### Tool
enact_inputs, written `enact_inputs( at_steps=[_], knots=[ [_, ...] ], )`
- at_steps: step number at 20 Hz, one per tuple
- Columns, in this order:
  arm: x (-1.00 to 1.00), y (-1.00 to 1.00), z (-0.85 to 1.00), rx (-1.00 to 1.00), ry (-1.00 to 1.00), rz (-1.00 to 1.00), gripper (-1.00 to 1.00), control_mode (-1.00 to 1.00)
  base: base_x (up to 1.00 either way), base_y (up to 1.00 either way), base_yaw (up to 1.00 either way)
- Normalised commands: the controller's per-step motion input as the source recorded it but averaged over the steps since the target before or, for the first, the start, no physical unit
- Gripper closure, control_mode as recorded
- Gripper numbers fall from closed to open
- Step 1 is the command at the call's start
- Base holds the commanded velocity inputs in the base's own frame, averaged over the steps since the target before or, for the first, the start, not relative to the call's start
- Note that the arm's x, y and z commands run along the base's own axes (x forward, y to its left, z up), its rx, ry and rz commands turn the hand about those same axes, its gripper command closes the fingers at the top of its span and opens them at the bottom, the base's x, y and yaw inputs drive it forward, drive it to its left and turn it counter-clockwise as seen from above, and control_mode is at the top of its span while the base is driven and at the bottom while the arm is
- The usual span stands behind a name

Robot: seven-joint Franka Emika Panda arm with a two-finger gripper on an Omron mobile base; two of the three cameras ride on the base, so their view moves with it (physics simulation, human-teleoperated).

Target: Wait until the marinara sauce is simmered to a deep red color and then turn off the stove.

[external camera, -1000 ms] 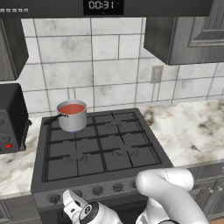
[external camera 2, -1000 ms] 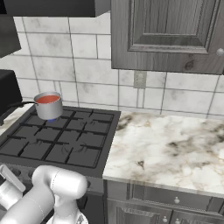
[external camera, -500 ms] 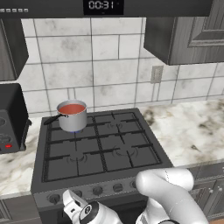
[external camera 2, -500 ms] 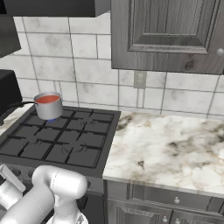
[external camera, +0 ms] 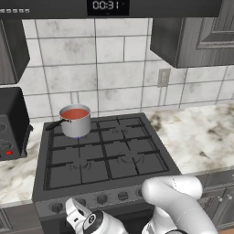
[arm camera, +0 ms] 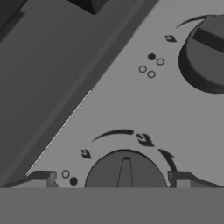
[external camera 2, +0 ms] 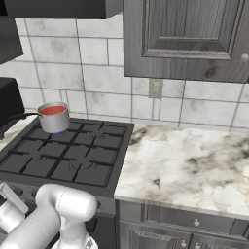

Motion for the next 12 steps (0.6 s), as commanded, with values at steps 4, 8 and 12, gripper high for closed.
enact_inputs(
  at_steps=[4,8,12],
  knots=[
    [0.00,0.00,0.00,0.00,0.00,0.00,-1.00,-1.00,0.00,0.00,0.00],
    [0.00,0.00,0.00,0.00,0.00,0.00,-1.00,-1.00,0.00,0.00,0.00],
    [0.00,0.00,0.00,0.00,0.00,0.00,-1.00,-1.00,0.00,0.00,0.00]
  ],
)
